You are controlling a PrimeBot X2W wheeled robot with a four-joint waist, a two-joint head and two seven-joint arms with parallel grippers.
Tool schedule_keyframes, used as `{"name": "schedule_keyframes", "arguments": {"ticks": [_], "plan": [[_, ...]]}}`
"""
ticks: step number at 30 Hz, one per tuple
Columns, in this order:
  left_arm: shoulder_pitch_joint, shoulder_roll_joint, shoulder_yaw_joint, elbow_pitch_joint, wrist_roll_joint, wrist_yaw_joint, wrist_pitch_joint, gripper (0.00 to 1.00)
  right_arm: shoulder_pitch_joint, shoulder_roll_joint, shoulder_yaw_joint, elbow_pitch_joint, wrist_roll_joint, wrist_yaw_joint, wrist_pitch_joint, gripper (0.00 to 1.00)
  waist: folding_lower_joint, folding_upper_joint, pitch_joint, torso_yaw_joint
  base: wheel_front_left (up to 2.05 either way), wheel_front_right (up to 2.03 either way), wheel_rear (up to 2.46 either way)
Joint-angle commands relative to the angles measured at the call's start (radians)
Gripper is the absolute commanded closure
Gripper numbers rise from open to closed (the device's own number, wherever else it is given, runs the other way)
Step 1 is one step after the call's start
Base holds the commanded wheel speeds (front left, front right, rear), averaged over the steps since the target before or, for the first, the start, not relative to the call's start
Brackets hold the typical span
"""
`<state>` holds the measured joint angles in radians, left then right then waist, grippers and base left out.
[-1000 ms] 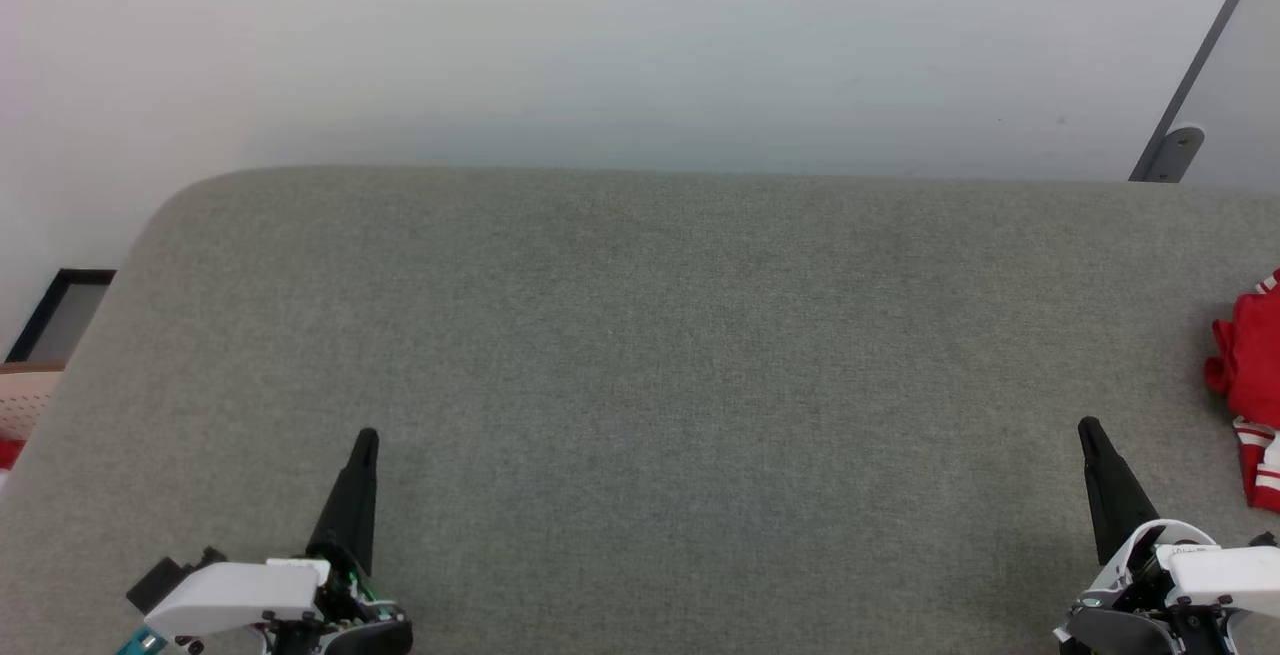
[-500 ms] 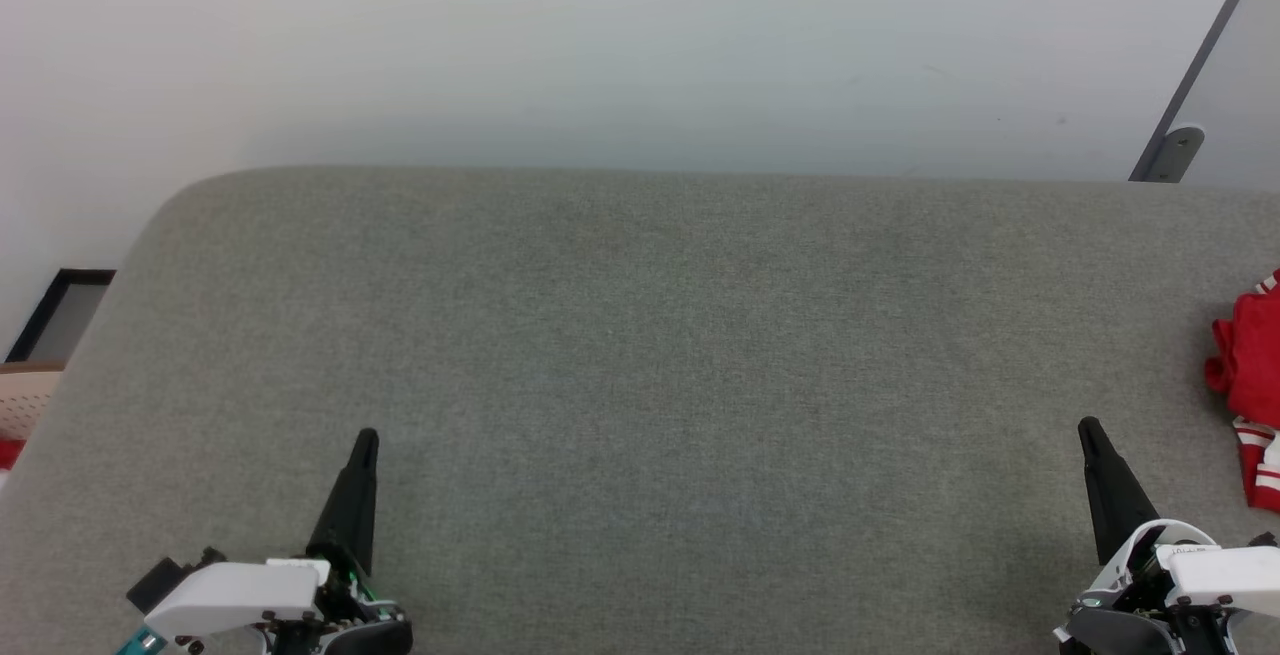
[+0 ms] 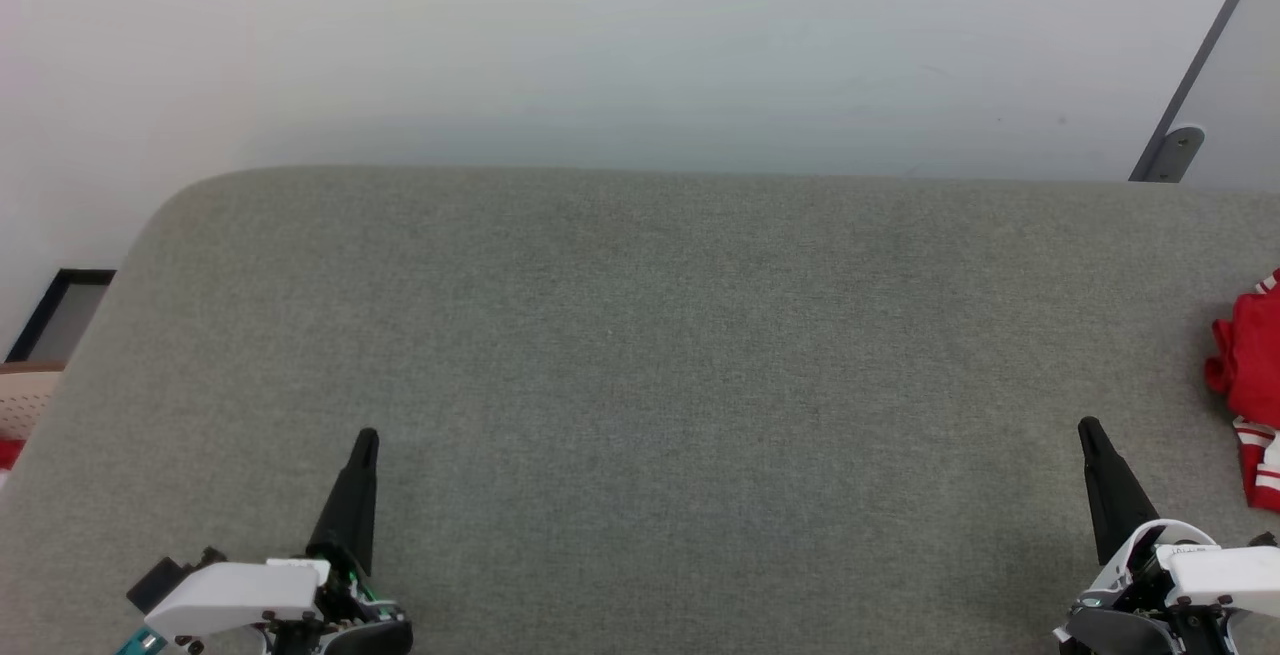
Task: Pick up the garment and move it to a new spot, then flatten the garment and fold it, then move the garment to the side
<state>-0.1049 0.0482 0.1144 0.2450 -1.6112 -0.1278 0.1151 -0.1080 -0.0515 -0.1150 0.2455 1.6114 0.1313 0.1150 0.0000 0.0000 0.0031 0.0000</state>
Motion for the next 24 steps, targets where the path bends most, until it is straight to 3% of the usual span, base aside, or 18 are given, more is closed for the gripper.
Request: {"name": "schedule_keyframes", "arguments": {"ticks": [1, 24], "plan": [[-0.01, 0.0, 0.002, 0.001, -0.002, -0.005, 0.003, 1.0, -0.003, 0.003, 0.001, -0.002, 0.003, -0.001, 0.002, 1.0, 0.0, 0.0, 0.0, 0.0, 0.0, 0.0, 0.0], [-0.01, 0.0, 0.003, 0.001, -0.002, -0.005, 0.003, 1.0, -0.003, 0.003, 0.001, -0.002, 0.003, -0.001, 0.002, 1.0, 0.0, 0.0, 0.0, 0.0, 0.0, 0.0, 0.0]]}}
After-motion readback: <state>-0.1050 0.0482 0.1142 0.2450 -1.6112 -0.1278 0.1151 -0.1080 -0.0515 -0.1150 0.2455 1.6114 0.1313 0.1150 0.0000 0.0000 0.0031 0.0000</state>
